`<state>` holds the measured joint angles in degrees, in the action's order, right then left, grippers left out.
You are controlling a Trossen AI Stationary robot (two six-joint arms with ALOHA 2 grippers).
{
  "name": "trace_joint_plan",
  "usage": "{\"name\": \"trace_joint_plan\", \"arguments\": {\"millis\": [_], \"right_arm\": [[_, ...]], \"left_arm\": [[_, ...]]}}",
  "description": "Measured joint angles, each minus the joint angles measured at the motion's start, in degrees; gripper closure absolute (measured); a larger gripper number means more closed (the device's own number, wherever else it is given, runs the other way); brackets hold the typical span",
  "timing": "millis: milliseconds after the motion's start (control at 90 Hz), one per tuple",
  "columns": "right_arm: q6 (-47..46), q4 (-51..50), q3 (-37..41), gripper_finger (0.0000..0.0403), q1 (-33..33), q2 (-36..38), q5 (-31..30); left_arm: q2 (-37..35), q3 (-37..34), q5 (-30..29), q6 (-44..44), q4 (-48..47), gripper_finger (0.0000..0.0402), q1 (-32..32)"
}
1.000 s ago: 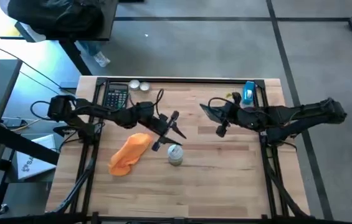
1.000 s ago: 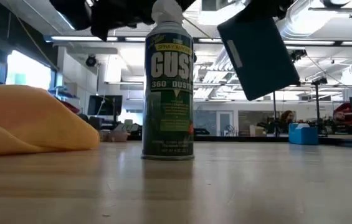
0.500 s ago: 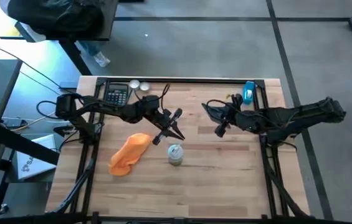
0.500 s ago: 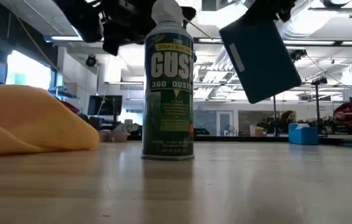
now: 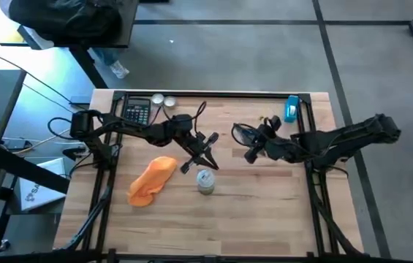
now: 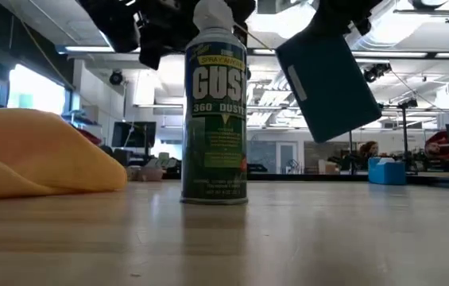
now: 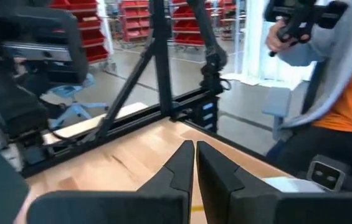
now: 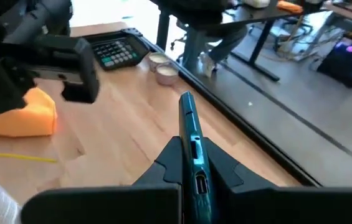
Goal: Apply microfiber cloth
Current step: Spray the back of the blue tablet using the white spray bottle
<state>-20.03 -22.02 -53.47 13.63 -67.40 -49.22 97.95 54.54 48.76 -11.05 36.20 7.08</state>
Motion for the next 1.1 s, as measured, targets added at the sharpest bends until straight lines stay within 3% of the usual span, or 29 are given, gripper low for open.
{"name": "trace_joint_plan", "arguments": {"millis": [522,1100], "right_arm": [[-8.3,0.1,0.0,0.0403,1.0,-5.0,-4.8],[-12.8,0.2,0.0,0.0403,0.1,-5.1,-9.9]], "left_arm": [[-0.1,0.0,0.3,-0.7,-2.1,0.0401,-0.4],[-0.2,0.0,0.1,-1.5,-4.9,0.0402,0.0]]}}
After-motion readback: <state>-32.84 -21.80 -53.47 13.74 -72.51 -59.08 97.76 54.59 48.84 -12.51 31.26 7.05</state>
